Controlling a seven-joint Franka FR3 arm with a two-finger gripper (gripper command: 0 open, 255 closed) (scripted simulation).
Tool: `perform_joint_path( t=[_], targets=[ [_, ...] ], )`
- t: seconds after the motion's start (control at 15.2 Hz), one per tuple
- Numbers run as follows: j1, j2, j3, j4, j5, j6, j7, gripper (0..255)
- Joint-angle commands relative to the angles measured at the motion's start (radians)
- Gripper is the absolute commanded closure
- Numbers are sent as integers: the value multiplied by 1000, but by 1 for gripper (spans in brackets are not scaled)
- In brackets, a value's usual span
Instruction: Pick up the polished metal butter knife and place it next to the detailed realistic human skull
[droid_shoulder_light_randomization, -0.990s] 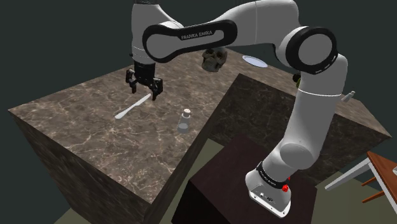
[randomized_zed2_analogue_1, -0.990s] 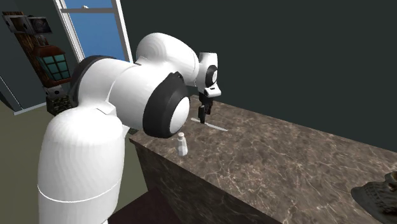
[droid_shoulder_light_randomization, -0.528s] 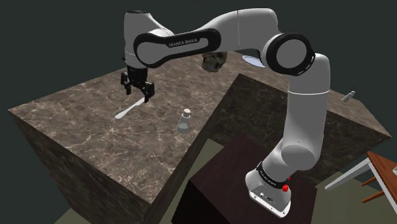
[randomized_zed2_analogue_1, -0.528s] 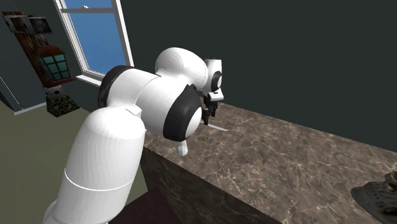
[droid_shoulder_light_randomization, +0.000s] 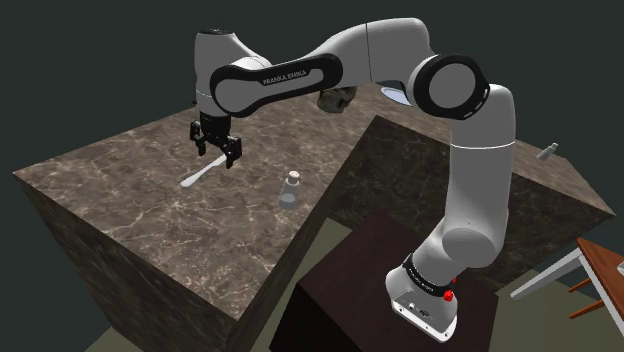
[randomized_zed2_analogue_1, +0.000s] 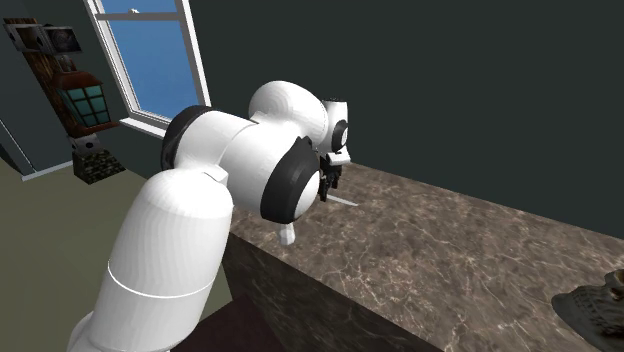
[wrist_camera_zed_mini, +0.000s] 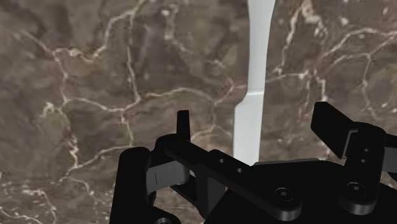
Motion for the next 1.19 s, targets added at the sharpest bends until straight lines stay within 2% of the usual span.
perform_joint_path(
  t=[0.0,0.13,0.2,0.79,1.12],
  targets=[
    [0,0,0,0,0,0,0,0],
    [0,0,0,0,0,0,0,0],
    [0,0,0,0,0,0,0,255],
    [0,0,0,0,0,0,0,255],
    [-2,-24,8,32,14,-53,-8,255]
  ],
)
